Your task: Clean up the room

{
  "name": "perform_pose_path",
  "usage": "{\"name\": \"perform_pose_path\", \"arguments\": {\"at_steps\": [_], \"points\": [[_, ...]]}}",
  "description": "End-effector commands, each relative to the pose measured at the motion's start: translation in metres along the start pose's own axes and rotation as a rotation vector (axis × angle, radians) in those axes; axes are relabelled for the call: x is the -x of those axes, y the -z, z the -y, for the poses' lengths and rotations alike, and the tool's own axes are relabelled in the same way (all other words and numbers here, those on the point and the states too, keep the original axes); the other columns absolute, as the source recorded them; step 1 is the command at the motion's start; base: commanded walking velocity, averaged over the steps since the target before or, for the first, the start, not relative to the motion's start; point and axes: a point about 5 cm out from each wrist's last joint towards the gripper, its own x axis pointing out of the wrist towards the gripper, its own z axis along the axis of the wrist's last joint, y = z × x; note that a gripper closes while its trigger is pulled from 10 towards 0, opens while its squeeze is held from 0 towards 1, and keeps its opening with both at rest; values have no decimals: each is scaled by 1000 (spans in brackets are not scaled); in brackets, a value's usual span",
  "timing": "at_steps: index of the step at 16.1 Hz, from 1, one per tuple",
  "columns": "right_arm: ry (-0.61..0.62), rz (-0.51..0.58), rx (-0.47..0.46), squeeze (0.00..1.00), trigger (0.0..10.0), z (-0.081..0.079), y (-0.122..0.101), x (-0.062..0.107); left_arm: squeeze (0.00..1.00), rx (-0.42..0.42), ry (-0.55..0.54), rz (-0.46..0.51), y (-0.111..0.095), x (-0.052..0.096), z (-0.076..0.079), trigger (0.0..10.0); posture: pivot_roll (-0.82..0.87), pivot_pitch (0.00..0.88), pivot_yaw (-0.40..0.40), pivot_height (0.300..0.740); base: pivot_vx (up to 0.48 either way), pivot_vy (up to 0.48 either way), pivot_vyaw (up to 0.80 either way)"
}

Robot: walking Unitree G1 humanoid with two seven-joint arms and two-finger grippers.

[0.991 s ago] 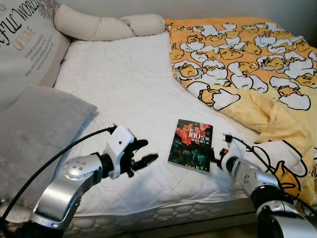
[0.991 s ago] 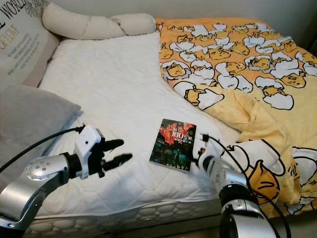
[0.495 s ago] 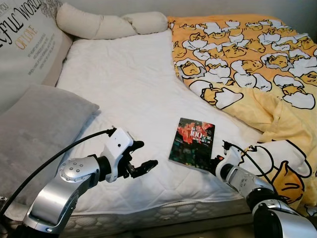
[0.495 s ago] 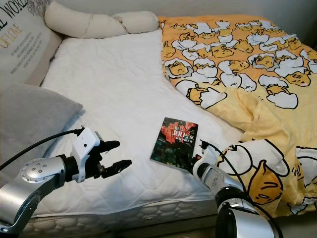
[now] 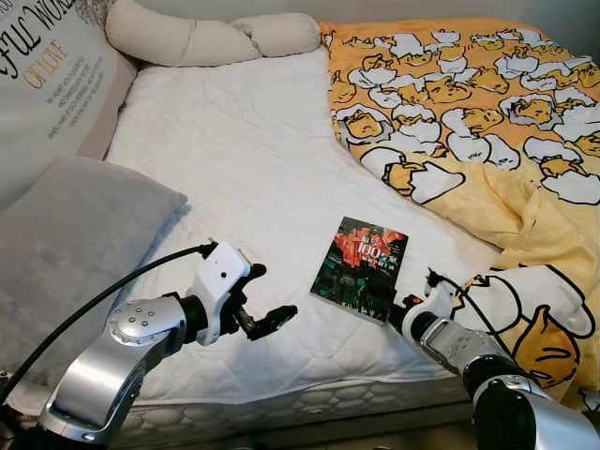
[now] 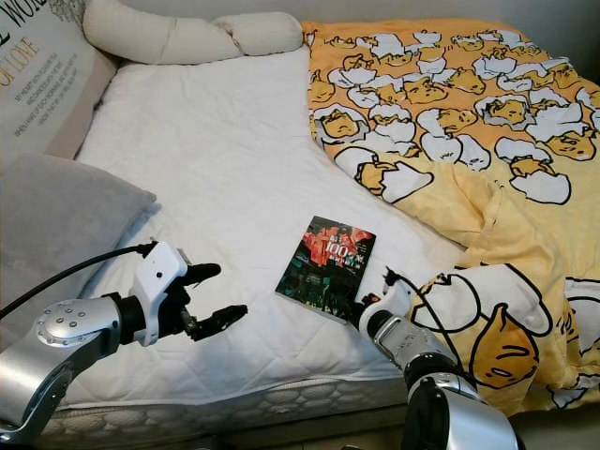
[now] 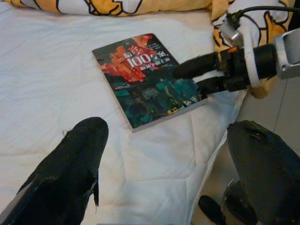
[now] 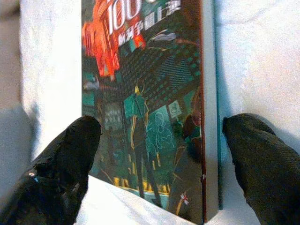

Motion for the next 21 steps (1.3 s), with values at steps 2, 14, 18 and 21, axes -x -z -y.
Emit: {"name": "perform_pose_path", "arguments": {"at_steps": [2,14,18,21], "points": [[-3,-44,-69,0,10000,4,15,0,1000,-17,-14,-11,0,4,1,10000,98,77,51,740,0,0,0],[-223,17,-107,0,4627,-40,17,-17,1000,-29,-121,1,-5,19,-6,10000,162,132,46,740,0,0,0],[-149,38,-137,0,0,-34,21,-18,1000,-24,-140,-6,-4,25,-4,10000,189,153,43,740,0,0,0],[-141,61,-157,0,0,-32,20,-18,1000,-20,-146,-7,-3,26,-4,10000,186,153,43,740,0,0,0]]}}
